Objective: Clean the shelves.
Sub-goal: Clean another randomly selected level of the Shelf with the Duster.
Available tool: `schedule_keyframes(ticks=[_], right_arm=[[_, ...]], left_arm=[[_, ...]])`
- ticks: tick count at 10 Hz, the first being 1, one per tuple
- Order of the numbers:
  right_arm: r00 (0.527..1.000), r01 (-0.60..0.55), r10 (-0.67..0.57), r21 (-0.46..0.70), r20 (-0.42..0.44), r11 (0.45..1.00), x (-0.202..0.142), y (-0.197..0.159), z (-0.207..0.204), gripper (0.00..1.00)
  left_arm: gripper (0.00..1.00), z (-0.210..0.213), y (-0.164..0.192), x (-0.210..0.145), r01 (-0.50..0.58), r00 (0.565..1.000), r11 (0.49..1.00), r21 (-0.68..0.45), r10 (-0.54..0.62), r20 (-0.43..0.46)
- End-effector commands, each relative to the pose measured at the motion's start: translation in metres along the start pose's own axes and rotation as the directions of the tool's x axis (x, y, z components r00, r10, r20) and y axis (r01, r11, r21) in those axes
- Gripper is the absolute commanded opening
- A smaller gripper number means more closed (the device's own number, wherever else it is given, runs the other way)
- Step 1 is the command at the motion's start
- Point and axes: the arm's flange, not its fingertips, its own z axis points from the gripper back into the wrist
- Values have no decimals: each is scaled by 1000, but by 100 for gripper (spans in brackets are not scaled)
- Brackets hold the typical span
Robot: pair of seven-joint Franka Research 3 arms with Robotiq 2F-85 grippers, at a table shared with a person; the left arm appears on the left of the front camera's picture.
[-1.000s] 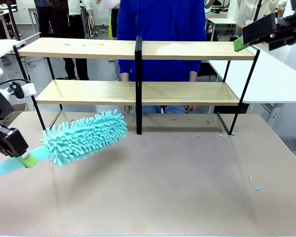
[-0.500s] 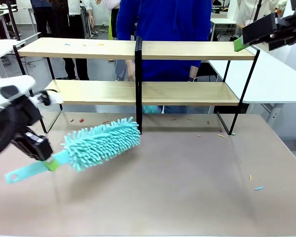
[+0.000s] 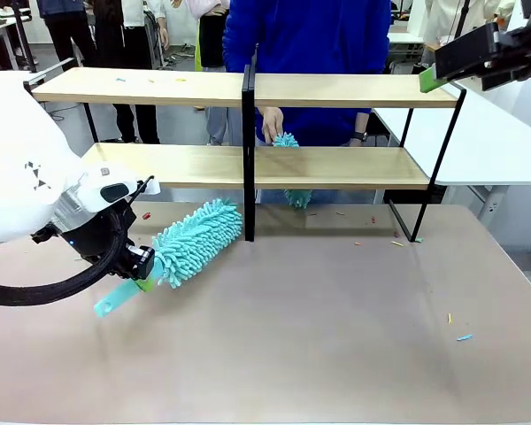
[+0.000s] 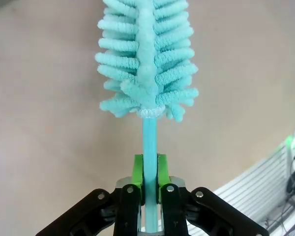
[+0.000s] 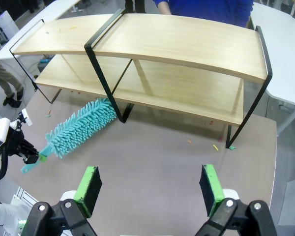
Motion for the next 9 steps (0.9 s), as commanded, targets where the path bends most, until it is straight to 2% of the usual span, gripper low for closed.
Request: schedule_keyframes(ticks=[1,3,4,6,9], right_arm=[[1000,5,-5,4,2,1000,1,-1,0,100],[1000,5,-5,4,2,1000,1,-1,0,100],[1000,5,-5,4,2,1000,1,-1,0,100],[1000,5,-5,4,2,1000,1,-1,0,100],[1000,5,-5,4,2,1000,1,-1,0,100]], left_arm=[[13,-10,10,-15,-64,998,998,-4,64,-8],[13,-24,3,1,-114,993,993,-37,115,22],[13,-33,-4,12,-136,986,990,-31,139,96],[13,-53,-11,32,-204,964,979,-21,204,172],[13,-63,-3,41,-320,928,944,77,297,225]])
